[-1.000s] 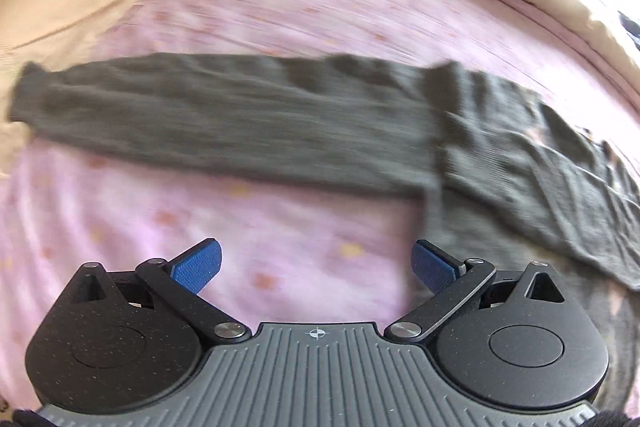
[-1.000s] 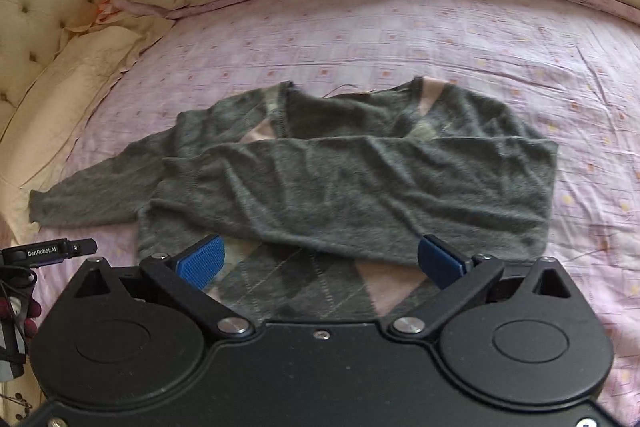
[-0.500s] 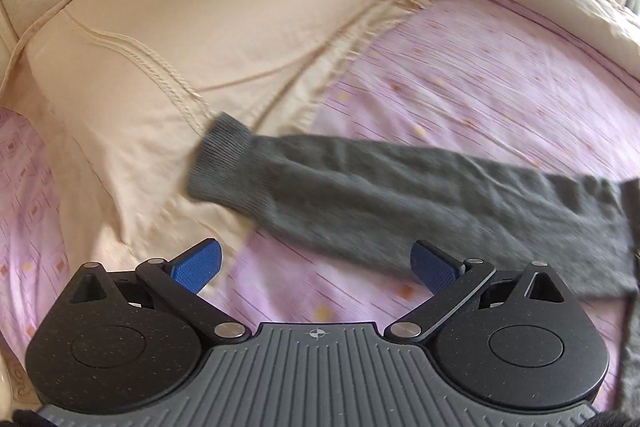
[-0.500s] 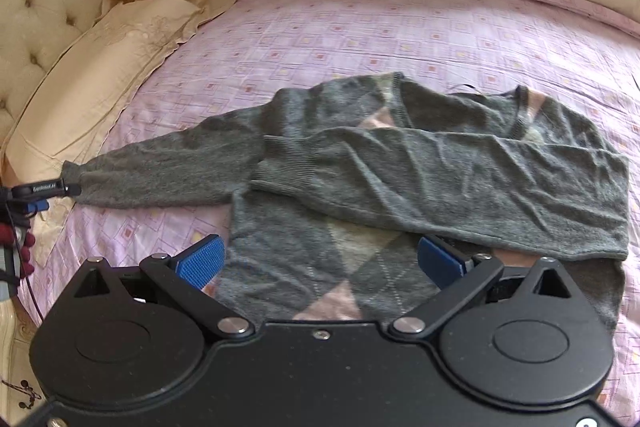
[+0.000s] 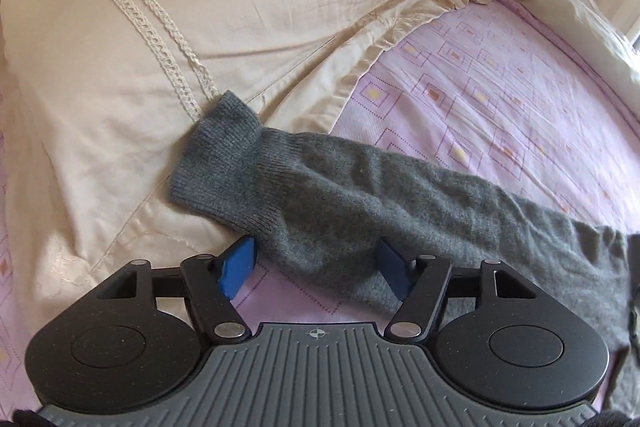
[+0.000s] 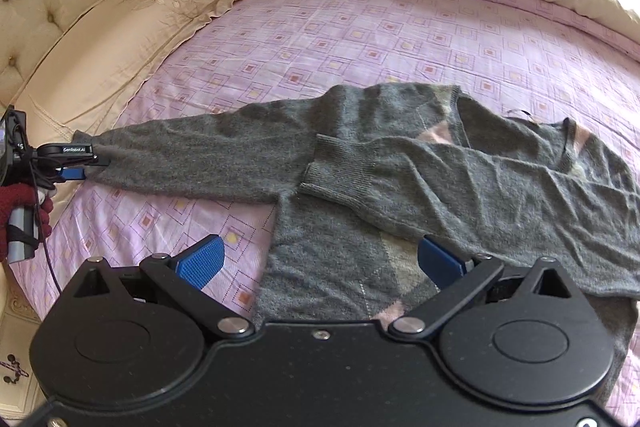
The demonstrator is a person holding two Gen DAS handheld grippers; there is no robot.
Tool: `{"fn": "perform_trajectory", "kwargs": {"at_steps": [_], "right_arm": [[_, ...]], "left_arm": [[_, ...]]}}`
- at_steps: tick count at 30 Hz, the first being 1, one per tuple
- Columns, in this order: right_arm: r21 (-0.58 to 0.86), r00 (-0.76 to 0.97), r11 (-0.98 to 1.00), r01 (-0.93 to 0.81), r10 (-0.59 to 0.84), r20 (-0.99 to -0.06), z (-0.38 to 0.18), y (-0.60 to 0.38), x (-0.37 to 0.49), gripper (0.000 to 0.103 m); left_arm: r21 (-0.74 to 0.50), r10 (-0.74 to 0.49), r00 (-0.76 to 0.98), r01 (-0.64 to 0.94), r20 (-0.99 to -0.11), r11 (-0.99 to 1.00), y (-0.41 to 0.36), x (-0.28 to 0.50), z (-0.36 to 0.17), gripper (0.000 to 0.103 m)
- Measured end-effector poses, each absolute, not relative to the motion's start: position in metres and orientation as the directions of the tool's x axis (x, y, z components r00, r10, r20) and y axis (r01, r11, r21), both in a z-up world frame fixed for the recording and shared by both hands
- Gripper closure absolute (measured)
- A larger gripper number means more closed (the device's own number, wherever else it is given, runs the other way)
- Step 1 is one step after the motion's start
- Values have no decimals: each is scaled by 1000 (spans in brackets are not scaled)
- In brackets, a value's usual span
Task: Fold small clothes
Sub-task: 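Close the left tool on the other sleeve's ribbed cuff, then fold the held sleeve across the body with the left tool, then open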
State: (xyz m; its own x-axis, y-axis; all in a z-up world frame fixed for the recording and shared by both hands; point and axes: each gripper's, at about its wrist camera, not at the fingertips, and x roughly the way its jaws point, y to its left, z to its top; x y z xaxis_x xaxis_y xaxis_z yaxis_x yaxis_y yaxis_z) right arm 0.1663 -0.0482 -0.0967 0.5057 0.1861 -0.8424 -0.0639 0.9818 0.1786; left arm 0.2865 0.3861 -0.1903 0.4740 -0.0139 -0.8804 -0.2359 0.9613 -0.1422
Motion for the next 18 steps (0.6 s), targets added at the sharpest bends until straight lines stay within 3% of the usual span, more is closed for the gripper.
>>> {"fn": "perform_trajectory", "kwargs": {"at_steps": [2, 4, 11, 18], "right_arm": [[178, 502, 982, -69, 188, -844, -97, -48, 167, 0], [179, 500, 981, -71, 190, -845, -97, -50, 167, 0], [210, 499, 976, -51, 207, -841, -101, -73, 155, 0], [255, 499, 966, -43, 242, -832, -114, -116, 133, 0]], "left_arm": [[-172, -33, 490, -242, -871, 955, 387, 289, -190, 50], [-194, -39, 512, -253, -858, 948, 387, 290, -190, 95], [-119, 27, 582, -211, -813, 970, 358, 283, -156, 98], [-65, -26, 679, -33, -733, 997, 272, 264, -86, 98]]}}
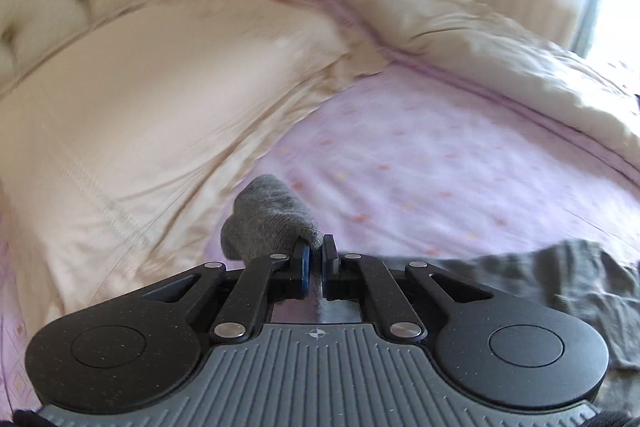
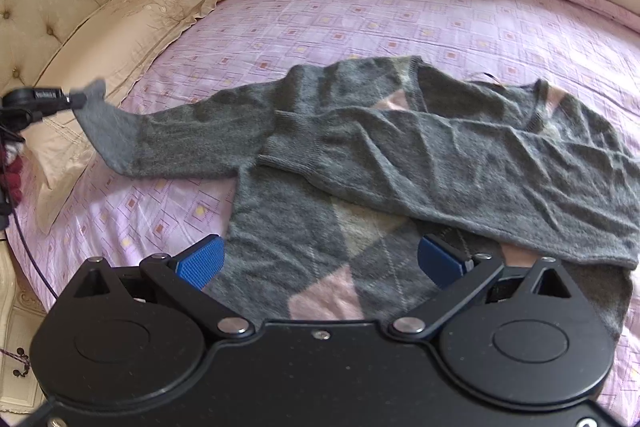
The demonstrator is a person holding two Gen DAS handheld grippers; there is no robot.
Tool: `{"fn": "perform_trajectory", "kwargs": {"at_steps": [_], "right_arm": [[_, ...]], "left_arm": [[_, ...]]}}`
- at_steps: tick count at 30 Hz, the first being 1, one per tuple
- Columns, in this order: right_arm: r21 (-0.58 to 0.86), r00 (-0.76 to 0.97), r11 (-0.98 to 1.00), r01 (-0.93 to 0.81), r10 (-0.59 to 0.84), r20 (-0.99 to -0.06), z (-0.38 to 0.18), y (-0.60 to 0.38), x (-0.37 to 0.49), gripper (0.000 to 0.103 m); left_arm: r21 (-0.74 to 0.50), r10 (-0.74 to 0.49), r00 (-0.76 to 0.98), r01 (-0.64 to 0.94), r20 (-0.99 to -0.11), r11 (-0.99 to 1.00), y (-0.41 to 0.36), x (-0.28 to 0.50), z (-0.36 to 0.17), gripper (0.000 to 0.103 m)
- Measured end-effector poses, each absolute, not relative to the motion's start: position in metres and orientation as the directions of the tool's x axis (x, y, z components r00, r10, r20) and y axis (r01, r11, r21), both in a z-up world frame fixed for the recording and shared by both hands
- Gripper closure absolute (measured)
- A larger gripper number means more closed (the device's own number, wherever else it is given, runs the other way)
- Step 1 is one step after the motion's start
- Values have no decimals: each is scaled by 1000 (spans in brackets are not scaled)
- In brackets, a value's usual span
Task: Fold small clothes
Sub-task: 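Fold the held sleeve across the body with the left tool, then open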
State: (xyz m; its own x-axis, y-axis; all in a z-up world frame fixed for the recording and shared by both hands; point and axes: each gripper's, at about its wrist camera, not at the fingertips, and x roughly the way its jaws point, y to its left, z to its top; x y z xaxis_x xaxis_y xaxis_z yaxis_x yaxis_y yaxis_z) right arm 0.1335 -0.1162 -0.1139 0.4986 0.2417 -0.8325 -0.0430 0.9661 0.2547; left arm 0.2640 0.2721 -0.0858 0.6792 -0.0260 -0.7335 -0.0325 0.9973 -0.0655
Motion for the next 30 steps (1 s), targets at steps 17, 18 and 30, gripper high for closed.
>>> {"fn": "perform_trajectory", "kwargs": {"at_steps": [17, 18, 30], "right_arm": [[291, 535, 954, 65, 213, -818, -125, -275, 69, 0], [291, 535, 954, 73, 209, -818, -126, -280, 68, 0], [306, 549, 943, 132, 187, -814, -131, -291, 91, 0]], "left_arm": [[-125, -383, 641, 410, -665, 903, -52, 215, -70, 98], [-120, -392, 624, 432, -676, 894, -68, 212, -78, 96], [-14, -354, 535, 538, -767, 843, -96, 191, -118, 75]]}}
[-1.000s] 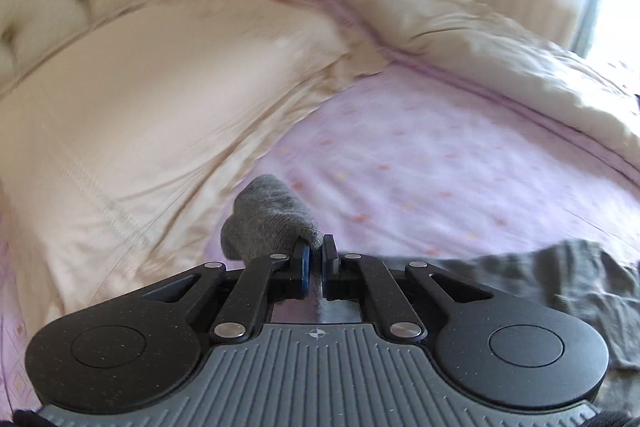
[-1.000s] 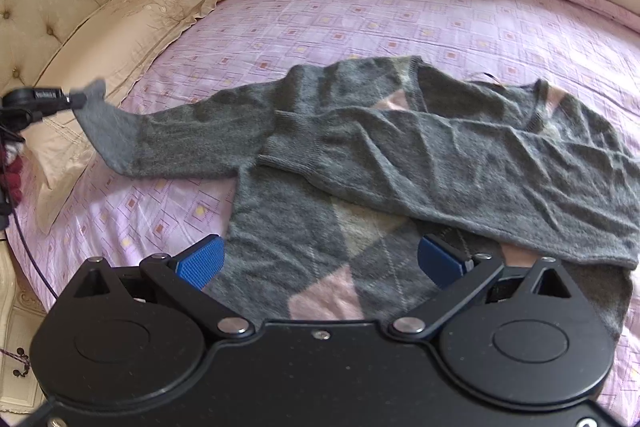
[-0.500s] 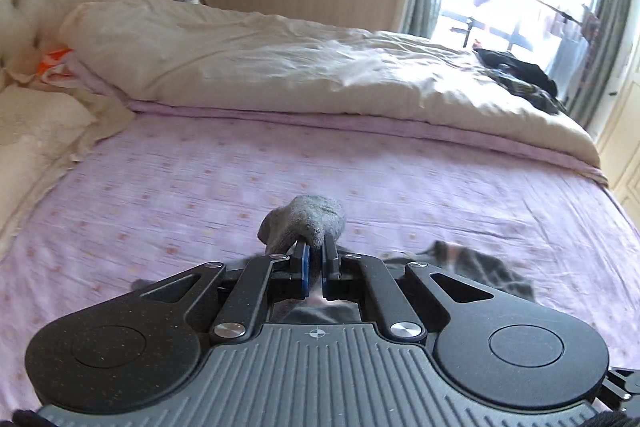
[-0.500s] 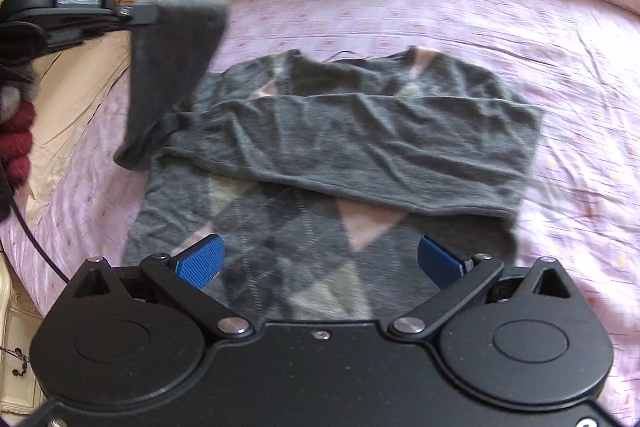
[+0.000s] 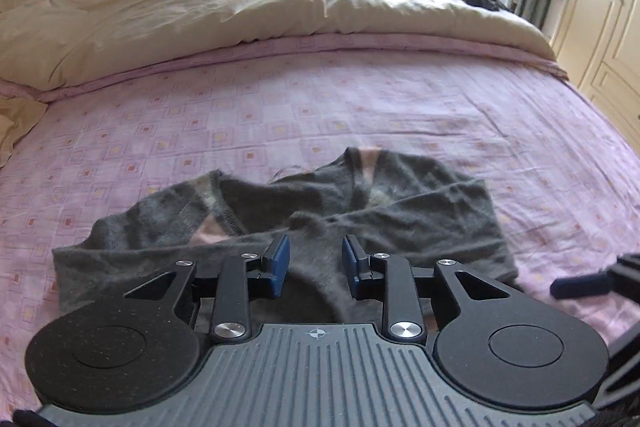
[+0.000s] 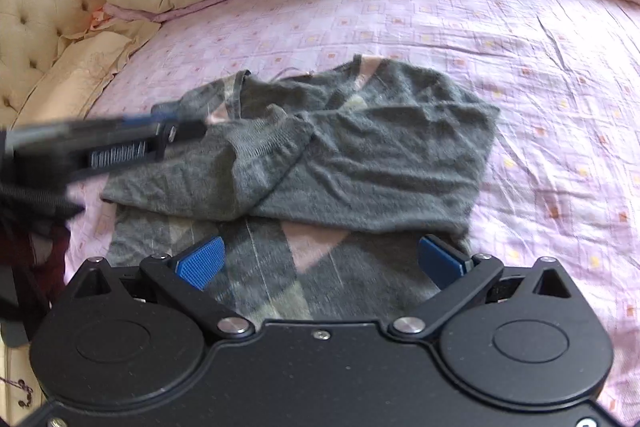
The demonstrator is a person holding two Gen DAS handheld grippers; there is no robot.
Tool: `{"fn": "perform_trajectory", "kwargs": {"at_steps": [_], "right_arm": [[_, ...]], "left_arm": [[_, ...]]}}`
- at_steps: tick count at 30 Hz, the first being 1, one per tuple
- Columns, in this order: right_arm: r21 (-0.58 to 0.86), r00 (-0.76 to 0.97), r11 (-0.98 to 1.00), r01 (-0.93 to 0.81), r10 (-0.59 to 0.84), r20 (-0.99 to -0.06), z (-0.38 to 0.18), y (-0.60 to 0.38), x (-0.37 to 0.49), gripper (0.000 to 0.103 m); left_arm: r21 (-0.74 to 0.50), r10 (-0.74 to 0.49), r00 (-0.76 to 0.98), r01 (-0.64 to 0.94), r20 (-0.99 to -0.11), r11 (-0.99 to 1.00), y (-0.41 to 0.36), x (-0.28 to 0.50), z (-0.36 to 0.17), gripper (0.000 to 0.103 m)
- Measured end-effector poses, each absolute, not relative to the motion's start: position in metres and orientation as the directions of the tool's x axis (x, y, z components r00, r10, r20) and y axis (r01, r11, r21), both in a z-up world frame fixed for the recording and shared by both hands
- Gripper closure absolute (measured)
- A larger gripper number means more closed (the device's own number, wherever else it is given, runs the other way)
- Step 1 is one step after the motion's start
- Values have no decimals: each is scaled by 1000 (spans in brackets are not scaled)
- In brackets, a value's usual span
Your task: Fold small clothes
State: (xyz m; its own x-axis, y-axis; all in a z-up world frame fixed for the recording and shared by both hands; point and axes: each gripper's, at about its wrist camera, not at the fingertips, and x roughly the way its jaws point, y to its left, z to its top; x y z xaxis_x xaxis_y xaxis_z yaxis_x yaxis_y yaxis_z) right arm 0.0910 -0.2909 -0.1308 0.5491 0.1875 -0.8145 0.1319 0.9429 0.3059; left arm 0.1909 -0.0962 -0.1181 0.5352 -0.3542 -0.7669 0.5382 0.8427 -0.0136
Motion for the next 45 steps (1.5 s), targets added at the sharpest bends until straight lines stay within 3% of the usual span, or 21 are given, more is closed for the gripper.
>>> {"fn": "perform_trajectory", "kwargs": {"at_steps": [7, 13, 14, 15, 17, 23, 29, 35, 37, 41, 45], "right_arm": [[247, 558, 965, 89, 157, -815, -133, -251, 152, 0], [152, 509, 988, 20, 121, -852, -160, -209, 206, 1], [122, 494, 992, 12, 101, -864, -167, -204, 211, 7], [83, 478, 997, 8, 69, -876, -173, -201, 215, 23], [21, 461, 999, 24, 8, -887, -181, -206, 216, 43], [67, 432, 978, 197, -26, -902, -182, -266, 190, 44], [238, 462, 936, 260, 96, -882, -183, -299, 168, 41], [312, 466, 897, 314, 141, -873, -193, -308, 168, 42], [336, 472, 886, 320, 159, -867, -195, -310, 169, 49], [317, 471, 897, 308, 145, -870, -193, -304, 171, 93], [370, 537, 907, 199, 215, -816, -149, -289, 171, 94]], "left_arm": [[10, -179, 475, 368, -862, 930, -37, 237, -155, 75], [40, -120, 412, 360, -903, 932, -7, 258, -181, 74], [36, -116, 393, 359, -912, 933, -2, 260, -187, 74], [24, -125, 385, 359, -914, 933, 3, 261, -191, 73], [-2, -156, 394, 364, -906, 931, 9, 261, -192, 72], [-23, -173, 400, 354, -900, 935, 8, 258, -193, 66], [-28, -175, 418, 335, -891, 942, 9, 256, -193, 64], [-49, -187, 418, 319, -889, 946, 17, 248, -181, 64], [-51, -187, 428, 310, -884, 950, 22, 241, -176, 64], [-49, -171, 438, 275, -883, 960, 38, 226, -170, 64], [-39, -148, 455, 240, -878, 970, 53, 213, -163, 64]]}}
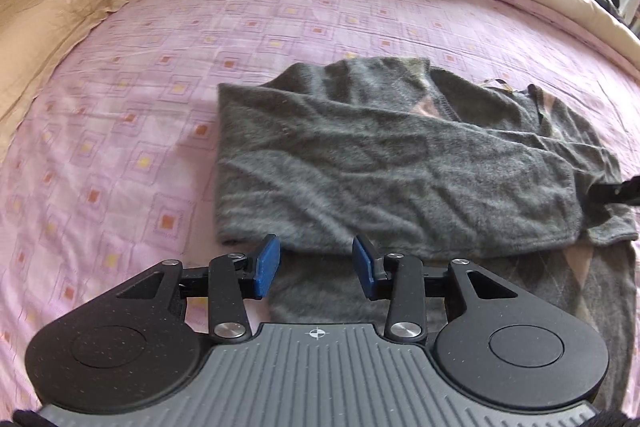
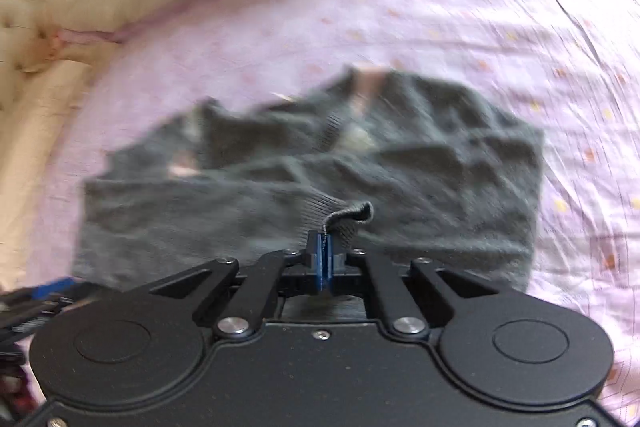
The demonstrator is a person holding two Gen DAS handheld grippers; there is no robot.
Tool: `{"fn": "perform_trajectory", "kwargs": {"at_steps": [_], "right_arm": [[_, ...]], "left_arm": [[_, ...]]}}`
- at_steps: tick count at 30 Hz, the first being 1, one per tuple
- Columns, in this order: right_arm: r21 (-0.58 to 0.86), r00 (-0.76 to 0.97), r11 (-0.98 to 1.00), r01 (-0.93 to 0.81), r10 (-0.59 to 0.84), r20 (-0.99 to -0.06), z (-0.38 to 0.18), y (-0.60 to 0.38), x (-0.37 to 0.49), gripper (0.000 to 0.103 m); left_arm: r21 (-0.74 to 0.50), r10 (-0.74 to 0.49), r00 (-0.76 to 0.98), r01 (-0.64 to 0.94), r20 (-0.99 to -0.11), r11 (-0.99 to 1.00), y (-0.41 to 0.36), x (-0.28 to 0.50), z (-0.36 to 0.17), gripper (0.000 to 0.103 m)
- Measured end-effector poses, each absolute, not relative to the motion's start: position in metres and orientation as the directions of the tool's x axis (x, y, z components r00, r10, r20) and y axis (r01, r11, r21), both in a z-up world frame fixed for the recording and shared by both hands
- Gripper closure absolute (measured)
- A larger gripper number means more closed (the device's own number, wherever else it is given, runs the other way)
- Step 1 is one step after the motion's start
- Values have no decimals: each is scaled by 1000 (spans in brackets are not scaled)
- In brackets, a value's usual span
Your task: Fold small clothes
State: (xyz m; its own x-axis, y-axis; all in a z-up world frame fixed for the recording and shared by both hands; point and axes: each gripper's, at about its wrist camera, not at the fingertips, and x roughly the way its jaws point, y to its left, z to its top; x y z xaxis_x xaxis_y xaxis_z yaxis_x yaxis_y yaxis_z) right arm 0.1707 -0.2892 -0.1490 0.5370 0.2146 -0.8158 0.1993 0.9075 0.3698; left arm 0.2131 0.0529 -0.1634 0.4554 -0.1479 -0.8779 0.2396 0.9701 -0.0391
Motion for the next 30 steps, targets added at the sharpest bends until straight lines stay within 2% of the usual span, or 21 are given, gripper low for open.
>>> {"fn": "perform_trajectory", "kwargs": {"at_steps": [2, 5, 12, 17, 21, 25, 27, 28, 30], "right_arm": [[402, 592, 906, 132, 253, -765, -113, -285, 165, 94], [356, 627, 926, 129, 202, -752, -88, -296, 157, 94], [156, 455, 923, 351, -23, -890, -163, -349, 165, 94], [168, 446, 926, 339, 0, -895, -173, -350, 159, 94], [151, 423, 905, 397, -34, -905, -178, -358, 153, 86], [111, 392, 891, 439, -79, -916, -184, -365, 147, 85], [107, 398, 885, 454, -94, -913, -181, -367, 143, 62], [113, 408, 882, 457, -95, -908, -178, -367, 141, 59], [112, 430, 883, 455, -107, -897, -171, -365, 139, 57]], "left_arm": [[-41, -144, 464, 227, -874, 973, 60, 209, -160, 64], [-43, -149, 475, 228, -867, 973, 64, 206, -154, 64], [-49, -174, 481, 262, -859, 964, 51, 217, -150, 64], [-52, -188, 476, 284, -859, 957, 37, 231, -153, 64], [-26, -180, 486, 307, -855, 951, 23, 246, -159, 64], [26, -116, 474, 281, -873, 959, 19, 267, -178, 64], [73, -37, 424, 242, -905, 968, 26, 278, -195, 60], [61, -43, 421, 230, -906, 971, 33, 281, -199, 50], [41, -59, 419, 224, -906, 974, 43, 283, -199, 44]]}}
